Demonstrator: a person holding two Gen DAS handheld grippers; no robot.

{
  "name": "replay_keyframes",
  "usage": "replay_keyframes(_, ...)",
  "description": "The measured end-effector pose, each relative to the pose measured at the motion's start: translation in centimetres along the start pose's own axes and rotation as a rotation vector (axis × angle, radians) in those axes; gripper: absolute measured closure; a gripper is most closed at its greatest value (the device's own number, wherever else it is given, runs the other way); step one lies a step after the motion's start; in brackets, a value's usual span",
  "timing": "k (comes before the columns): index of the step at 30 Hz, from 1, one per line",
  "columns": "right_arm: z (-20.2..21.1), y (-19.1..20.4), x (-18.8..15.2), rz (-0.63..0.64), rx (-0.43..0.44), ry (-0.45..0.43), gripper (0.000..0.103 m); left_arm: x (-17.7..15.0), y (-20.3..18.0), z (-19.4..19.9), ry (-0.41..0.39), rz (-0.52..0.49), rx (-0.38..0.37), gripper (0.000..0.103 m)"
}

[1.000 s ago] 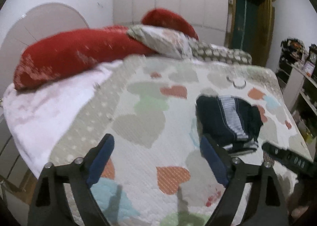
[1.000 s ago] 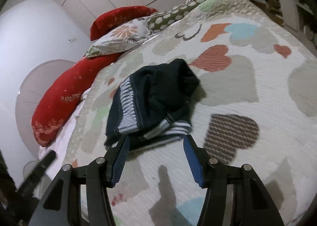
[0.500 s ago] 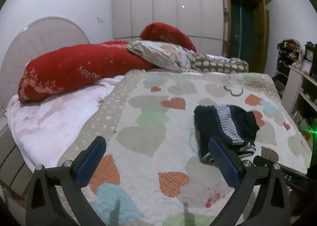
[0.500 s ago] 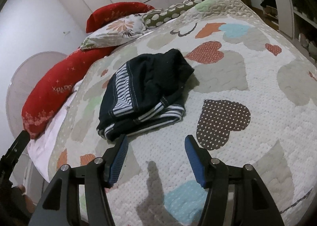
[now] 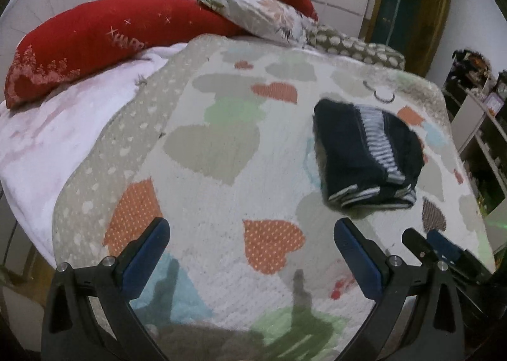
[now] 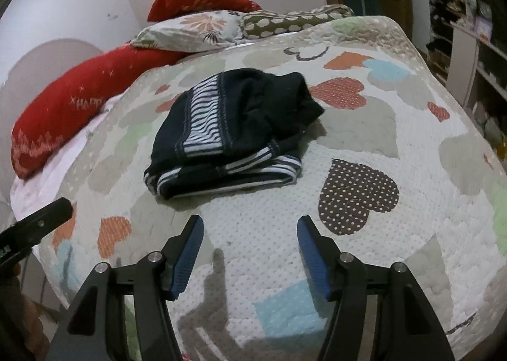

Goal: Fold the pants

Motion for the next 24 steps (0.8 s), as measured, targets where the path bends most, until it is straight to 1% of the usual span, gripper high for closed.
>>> replay_keyframes(6,-0.4,1.1,-0.1,0.056,-0.022,0.012,0.036,-0.9,-0.8,-0.4,0.025,-0.036,-0.023,0.000)
replay_keyframes(12,-0.5,1.2,-0.2,0.080,-0.043,0.013,0.036,-1.6,-1.5,-0.8,0.050,-0.067,-0.040,0.000)
replay_keyframes(24,-0.9,1.5,-0.5,0.100,-0.056,0.022,0.035,-1.9,-1.5,-1.2,0.071,-0.060,-0.050,0.000)
Point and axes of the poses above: each gripper's, at about its wrist camera, not at the fingertips, and z roughly against the way its jaws point, y to its left, x to its top, the point moved 6 cm from there along -z, roughly the way its jaws point, and after that the axes turned 10 degrees about z, right-handed, at the moved point
